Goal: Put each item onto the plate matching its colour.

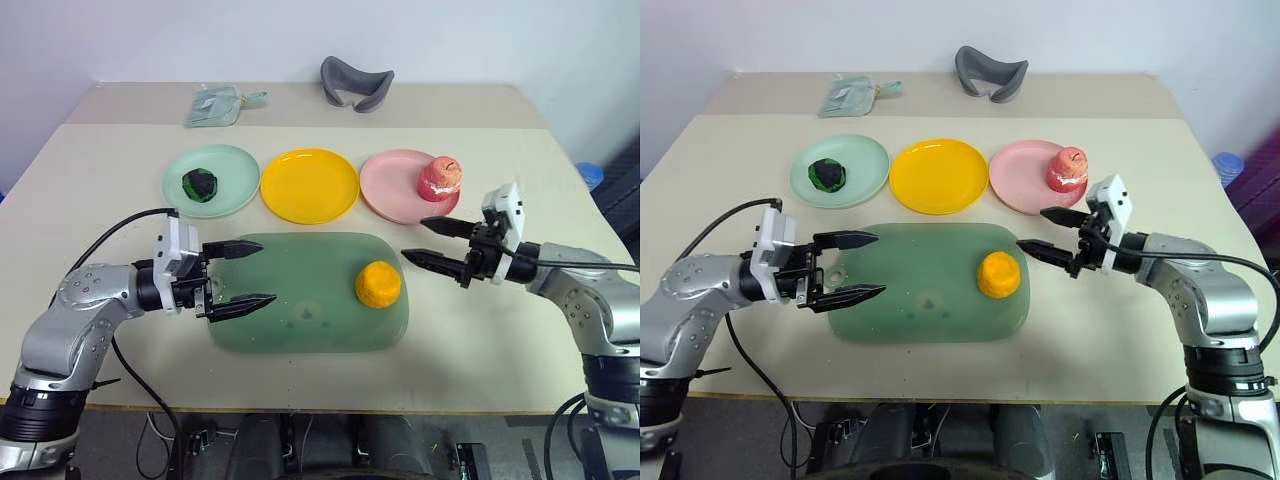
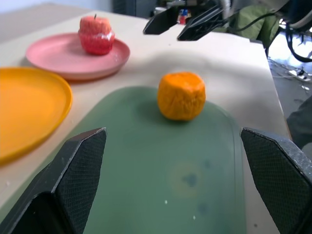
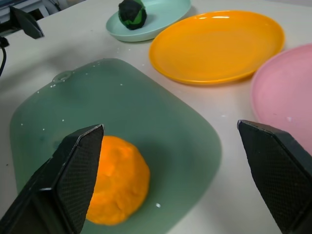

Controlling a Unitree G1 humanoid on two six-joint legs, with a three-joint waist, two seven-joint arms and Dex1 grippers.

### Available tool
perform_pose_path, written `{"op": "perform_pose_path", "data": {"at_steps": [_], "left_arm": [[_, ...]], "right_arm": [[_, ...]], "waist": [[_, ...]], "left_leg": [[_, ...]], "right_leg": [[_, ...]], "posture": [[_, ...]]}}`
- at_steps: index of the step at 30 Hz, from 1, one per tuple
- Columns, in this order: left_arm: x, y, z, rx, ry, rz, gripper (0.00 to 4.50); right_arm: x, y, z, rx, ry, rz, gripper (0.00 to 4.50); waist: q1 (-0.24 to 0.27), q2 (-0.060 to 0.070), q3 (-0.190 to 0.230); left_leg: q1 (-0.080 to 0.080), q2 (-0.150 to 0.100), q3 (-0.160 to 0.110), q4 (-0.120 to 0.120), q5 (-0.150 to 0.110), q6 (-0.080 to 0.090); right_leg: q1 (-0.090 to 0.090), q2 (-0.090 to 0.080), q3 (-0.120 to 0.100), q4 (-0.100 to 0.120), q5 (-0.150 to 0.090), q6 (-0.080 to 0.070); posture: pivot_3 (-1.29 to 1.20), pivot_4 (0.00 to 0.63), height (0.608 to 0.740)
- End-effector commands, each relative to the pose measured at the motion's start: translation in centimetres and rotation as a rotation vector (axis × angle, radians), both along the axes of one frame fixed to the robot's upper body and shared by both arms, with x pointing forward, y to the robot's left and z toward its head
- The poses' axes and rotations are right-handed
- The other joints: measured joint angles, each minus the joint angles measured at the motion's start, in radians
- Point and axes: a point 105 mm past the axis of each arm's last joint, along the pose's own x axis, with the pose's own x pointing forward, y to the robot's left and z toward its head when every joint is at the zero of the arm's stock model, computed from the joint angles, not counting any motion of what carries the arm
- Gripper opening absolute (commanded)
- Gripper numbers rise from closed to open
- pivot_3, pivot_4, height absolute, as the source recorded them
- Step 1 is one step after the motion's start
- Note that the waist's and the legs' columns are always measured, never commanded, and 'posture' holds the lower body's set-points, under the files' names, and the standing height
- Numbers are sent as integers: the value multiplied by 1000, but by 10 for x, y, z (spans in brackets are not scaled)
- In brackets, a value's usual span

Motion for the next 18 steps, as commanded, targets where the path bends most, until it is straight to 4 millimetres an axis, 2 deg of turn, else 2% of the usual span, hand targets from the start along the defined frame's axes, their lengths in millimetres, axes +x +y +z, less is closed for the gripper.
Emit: {"op": "perform_pose_path", "data": {"at_steps": [1, 10, 18], "left_arm": [[0, -1, 8, 2, -44, -19, 4500], [-2, 5, 5, 9, -44, -2, 4500], [-4, 6, 2, 10, -45, 8, 4500]], "right_arm": [[-10, 15, -6, 14, 24, 39, 4462], [-18, 28, -21, -4, 62, 65, 4462], [-37, 47, -37, -37, 158, 155, 4462]], "waist": [[2, 0, 0], [2, 0, 0], [2, 0, 0]], "left_leg": [[0, 0, 0, 0, 0, 0], [0, 0, 0, 0, 0, 0], [0, 0, -1, 0, 0, 0]], "right_leg": [[0, 0, 0, 0, 0, 0], [1, 0, 0, 0, 0, 0], [1, 0, 0, 0, 0, 0]], "posture": [[0, 150, 740], [0, 150, 740], [0, 150, 740]]}}
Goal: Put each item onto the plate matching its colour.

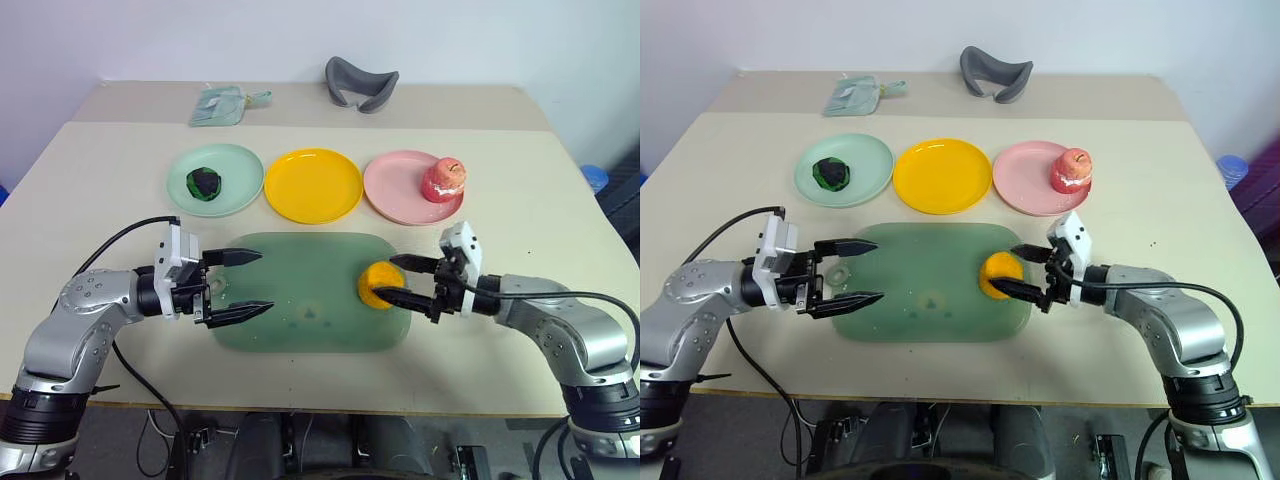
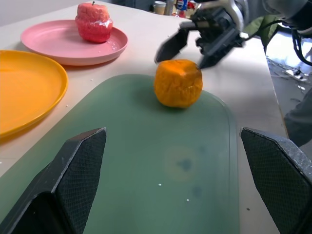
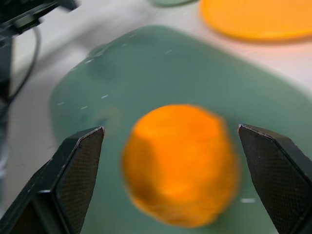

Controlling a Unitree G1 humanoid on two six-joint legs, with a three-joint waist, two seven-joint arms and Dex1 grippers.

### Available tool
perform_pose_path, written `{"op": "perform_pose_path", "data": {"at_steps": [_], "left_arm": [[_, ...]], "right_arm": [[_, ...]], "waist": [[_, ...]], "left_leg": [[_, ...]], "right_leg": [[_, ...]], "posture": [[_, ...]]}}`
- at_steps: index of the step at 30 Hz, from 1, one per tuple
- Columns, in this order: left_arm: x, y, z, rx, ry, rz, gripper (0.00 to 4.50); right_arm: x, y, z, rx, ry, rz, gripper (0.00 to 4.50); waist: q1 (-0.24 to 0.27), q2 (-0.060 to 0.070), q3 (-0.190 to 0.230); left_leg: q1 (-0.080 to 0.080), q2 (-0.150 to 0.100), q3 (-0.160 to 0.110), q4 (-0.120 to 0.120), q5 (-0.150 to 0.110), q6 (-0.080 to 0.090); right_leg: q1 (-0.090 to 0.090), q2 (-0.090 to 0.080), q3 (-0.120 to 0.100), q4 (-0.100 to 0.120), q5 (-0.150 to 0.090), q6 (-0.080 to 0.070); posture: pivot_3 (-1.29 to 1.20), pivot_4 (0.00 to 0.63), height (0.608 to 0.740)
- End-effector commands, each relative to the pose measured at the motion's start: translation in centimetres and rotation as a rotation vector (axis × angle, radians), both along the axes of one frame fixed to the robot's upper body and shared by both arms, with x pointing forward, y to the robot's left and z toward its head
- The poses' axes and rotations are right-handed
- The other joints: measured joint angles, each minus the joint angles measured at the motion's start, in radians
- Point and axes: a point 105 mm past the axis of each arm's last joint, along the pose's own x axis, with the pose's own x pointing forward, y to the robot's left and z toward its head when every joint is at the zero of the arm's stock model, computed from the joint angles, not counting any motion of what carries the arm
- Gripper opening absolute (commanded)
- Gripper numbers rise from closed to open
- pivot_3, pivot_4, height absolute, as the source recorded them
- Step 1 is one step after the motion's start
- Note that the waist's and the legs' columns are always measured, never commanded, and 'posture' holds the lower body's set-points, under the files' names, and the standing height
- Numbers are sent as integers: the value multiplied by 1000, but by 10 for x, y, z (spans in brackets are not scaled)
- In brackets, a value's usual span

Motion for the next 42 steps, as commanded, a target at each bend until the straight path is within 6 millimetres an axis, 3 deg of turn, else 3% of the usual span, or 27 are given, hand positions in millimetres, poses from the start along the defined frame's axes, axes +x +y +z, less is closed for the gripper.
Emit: {"op": "perform_pose_path", "data": {"at_steps": [1, 5, 11, 16, 18, 21, 27, 33, 37, 41, 42], "left_arm": [[-1, 2, 7, 4, -52, 8, 4500], [-1, 2, 7, 4, -56, 10, 4500], [0, 1, 7, -2, -63, 20, 4500], [-1, 1, 8, -18, -63, 40, 4500], [0, 2, 8, -26, -62, 55, 4500], [1, 4, 7, -47, -64, 110, 4500], [21, 13, 2, -58, -168, 386, 4500], [36, 33, 4, -109, -235, 699, 4500], [34, 32, -2, -123, -229, 759, 4500], [30, 28, -8, -129, -214, 768, 4500], [29, 28, -8, -131, -213, 770, 4500]], "right_arm": [[-7, 9, 2, -24, -20, 48, 4462], [-3, 13, -1, -39, -32, 38, 4462], [2, 12, 0, -58, -64, 26, 2579], [19, 21, 36, 51, -215, 13, 2579], [36, 27, 56, 92, -301, -13, 2579], [76, 33, 76, 119, -401, -114, 2579], [136, 61, 73, 107, -473, -174, 2579], [165, 86, 64, 77, -478, -197, 2579], [172, 94, 64, 84, -455, -210, 2579], [171, 101, 58, 64, -437, -184, 4463], [171, 102, 57, 63, -439, -184, 4463]], "waist": [[-1, 0, 0], [0, 0, 0], [0, -1, 0], [-3, -1, 0], [-7, -1, 0], [-8, -1, 0], [-5, -1, -1], [-15, -1, 0], [-26, -1, 0], [-35, -1, 0], [-35, -1, 0]], "left_leg": [[0, 0, 0, 0, 0, 0], [0, 0, 0, 0, 0, 0], [0, 0, 0, 0, 0, 0], [0, 0, 0, 0, 0, 0], [0, 0, 0, 0, 0, 0], [0, 1, 0, 0, 0, 0], [0, 0, 2, 0, 0, 0], [-1, 0, 2, 0, 0, 0], [0, 1, 2, 0, 0, 0], [0, 1, 2, -1, 0, 0], [0, 1, 2, -1, 0, 0]], "right_leg": [[0, 0, 0, 0, 0, 0], [0, 0, 0, 0, 0, 0], [0, 0, 0, 0, 0, 0], [0, 0, 0, 0, 0, 0], [0, 1, 0, 1, 0, 0], [-1, 1, 0, 1, 0, 0], [0, 0, 0, 0, 0, 0], [-1, 0, -1, 1, 0, 0], [-1, 0, -1, 2, 0, 0], [-1, 0, -1, 2, 0, 0], [-1, 0, -1, 2, 0, 0]], "posture": [[0, 150, 740], [0, 150, 740], [0, 150, 740], [0, 150, 740], [0, 150, 740], [0, 150, 740], [0, 150, 740], [0, 150, 740], [0, 150, 740], [0, 150, 740], [0, 150, 740]]}}
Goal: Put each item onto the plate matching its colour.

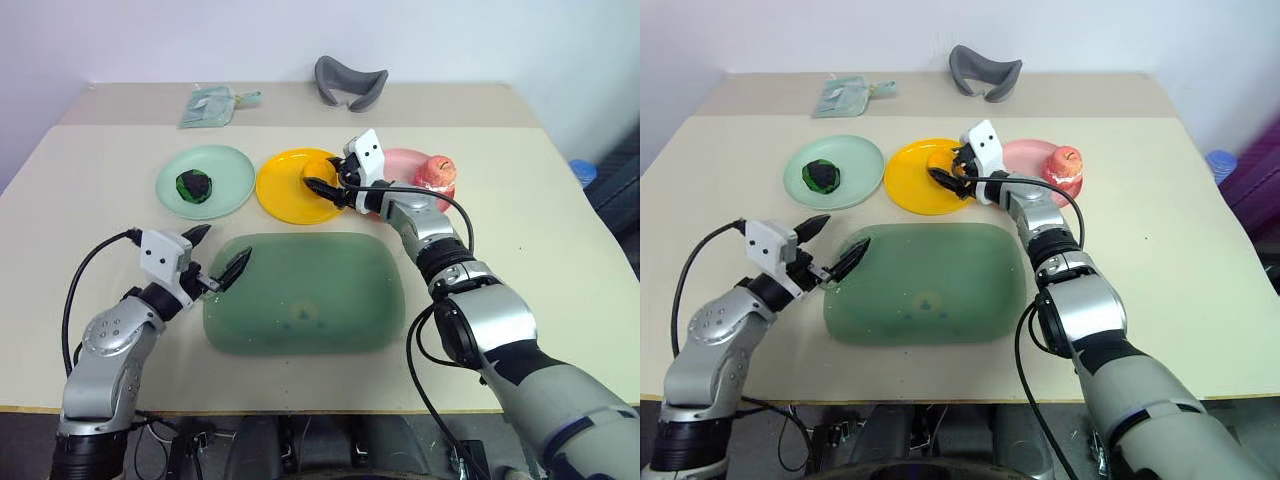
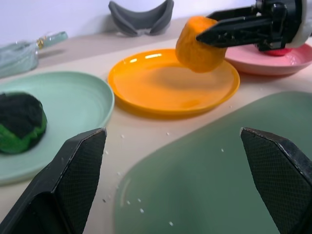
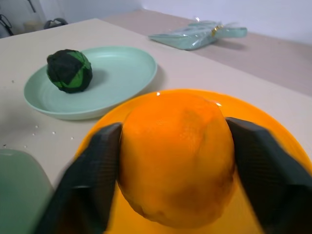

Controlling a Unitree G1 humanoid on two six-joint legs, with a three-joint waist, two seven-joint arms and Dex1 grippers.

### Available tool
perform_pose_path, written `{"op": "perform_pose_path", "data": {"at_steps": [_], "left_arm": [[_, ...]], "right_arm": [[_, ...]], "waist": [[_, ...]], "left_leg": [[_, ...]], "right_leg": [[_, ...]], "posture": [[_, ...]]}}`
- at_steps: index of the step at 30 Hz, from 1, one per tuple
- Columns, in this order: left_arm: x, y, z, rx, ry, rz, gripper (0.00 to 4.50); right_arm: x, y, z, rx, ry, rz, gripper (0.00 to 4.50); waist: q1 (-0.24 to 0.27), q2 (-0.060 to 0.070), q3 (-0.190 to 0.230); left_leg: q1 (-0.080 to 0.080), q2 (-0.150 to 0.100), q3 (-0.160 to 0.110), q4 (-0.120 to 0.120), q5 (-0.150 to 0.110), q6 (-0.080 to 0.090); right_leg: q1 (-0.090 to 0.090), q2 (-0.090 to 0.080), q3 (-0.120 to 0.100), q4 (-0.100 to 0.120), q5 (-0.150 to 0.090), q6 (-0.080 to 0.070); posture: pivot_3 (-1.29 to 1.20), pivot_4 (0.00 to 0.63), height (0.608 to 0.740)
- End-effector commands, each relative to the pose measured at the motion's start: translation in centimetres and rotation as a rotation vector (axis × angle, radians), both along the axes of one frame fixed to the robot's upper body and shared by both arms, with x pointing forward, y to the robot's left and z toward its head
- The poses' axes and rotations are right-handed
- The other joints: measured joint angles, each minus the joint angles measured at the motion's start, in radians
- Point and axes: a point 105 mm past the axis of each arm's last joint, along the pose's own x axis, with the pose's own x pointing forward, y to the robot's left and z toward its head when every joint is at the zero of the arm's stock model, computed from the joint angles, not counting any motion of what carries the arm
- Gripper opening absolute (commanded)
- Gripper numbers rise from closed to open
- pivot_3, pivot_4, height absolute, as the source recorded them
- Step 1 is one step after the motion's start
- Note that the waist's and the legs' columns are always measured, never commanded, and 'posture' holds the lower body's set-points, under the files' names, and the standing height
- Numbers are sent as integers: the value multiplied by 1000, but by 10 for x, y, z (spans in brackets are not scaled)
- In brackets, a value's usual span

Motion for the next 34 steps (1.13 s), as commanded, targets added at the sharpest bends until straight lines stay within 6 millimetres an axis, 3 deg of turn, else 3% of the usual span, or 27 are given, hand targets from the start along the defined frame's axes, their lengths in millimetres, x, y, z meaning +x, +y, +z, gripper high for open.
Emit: {"op": "perform_pose_path", "data": {"at_steps": [1, 7, 12, 18, 23, 28, 34], "left_arm": [[-4, -4, 12, 7, -59, -1, 4500], [-7, -9, 10, 31, -61, -64, 4500], [-3, -12, 11, 91, -140, -93, 4500], [-2, 0, 15, 22, -76, -205, 4500], [-14, 9, 20, 0, -24, -284, 4500], [-21, 5, 18, 16, 19, -350, 4500], [-20, 0, 17, 25, 46, -371, 4500]], "right_arm": [[0, 8, 14, 9, -54, 21, 4463], [-3, -8, 38, 59, -162, 21, 4463], [-38, -40, 47, 56, -260, 34, 4463], [-98, -108, 15, -32, -201, -121, 4463], [-138, -162, -7, -125, -124, -264, 4463], [-164, -198, -11, -131, -99, -366, 4463], [-174, -215, -18, -133, -75, -405, 4463]], "waist": [[-1, 0, 0], [1, 0, 0], [14, 0, 0], [26, 0, 0], [29, 0, 0], [33, 0, 0], [34, 0, -1]], "left_leg": [[0, 0, 0, 0, 0, 0], [0, 0, 0, 0, 0, 0], [0, 0, -1, 0, 0, 0], [0, 0, -1, 0, 0, 0], [1, 0, -1, 0, 0, 0], [1, -1, -1, 0, 0, 0], [7, -1, -2, -1, 0, 0]], "right_leg": [[0, 0, 0, 0, 0, 0], [0, 0, 0, 0, 0, 0], [1, -1, 0, 0, 0, 0], [0, -1, 0, 0, 0, 0], [0, 0, 0, 0, 0, 0], [2, 0, 0, -1, 0, 0], [9, 0, 0, -3, 0, 0]], "posture": [[0, 150, 740], [0, 150, 740], [0, 150, 740], [0, 150, 740], [0, 150, 740], [0, 150, 740], [0, 150, 740]]}}
